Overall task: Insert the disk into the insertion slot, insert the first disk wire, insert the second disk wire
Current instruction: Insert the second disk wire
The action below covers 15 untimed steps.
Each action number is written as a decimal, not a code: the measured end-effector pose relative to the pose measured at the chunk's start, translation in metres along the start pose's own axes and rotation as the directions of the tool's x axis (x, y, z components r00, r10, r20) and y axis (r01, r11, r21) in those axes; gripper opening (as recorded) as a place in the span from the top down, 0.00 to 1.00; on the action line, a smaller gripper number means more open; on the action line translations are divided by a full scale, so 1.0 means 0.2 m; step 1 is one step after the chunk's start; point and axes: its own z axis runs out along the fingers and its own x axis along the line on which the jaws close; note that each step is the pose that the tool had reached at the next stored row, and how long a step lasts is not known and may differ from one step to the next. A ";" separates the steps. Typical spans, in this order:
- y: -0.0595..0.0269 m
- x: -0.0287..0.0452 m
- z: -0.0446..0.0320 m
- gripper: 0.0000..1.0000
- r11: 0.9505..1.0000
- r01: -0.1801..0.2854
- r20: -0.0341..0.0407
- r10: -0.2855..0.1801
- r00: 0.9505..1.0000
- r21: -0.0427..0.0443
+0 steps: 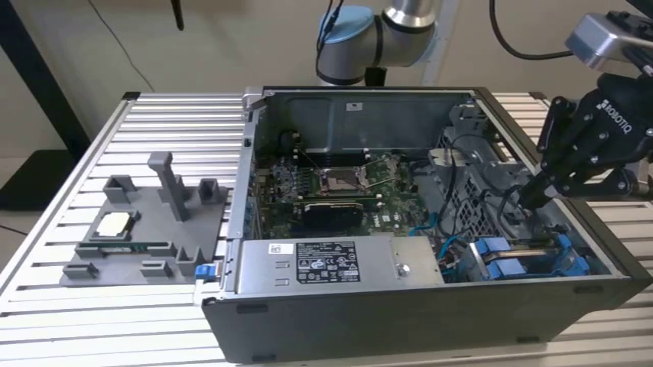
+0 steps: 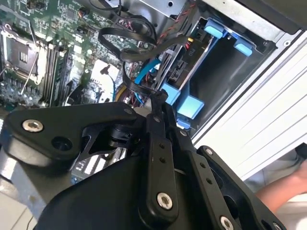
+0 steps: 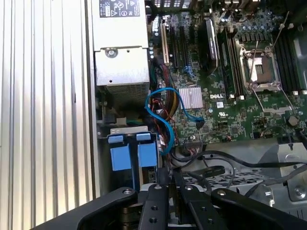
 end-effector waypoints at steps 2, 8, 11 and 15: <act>0.002 0.001 0.001 0.84 1.000 0.000 0.000 0.000 1.000 0.000; 0.061 0.020 0.022 0.84 0.998 0.006 0.006 -0.007 1.000 0.065; 0.098 0.034 0.035 0.84 0.995 0.009 0.008 -0.010 1.000 0.097; 0.150 0.047 0.056 0.84 0.990 0.013 0.012 -0.015 1.000 0.141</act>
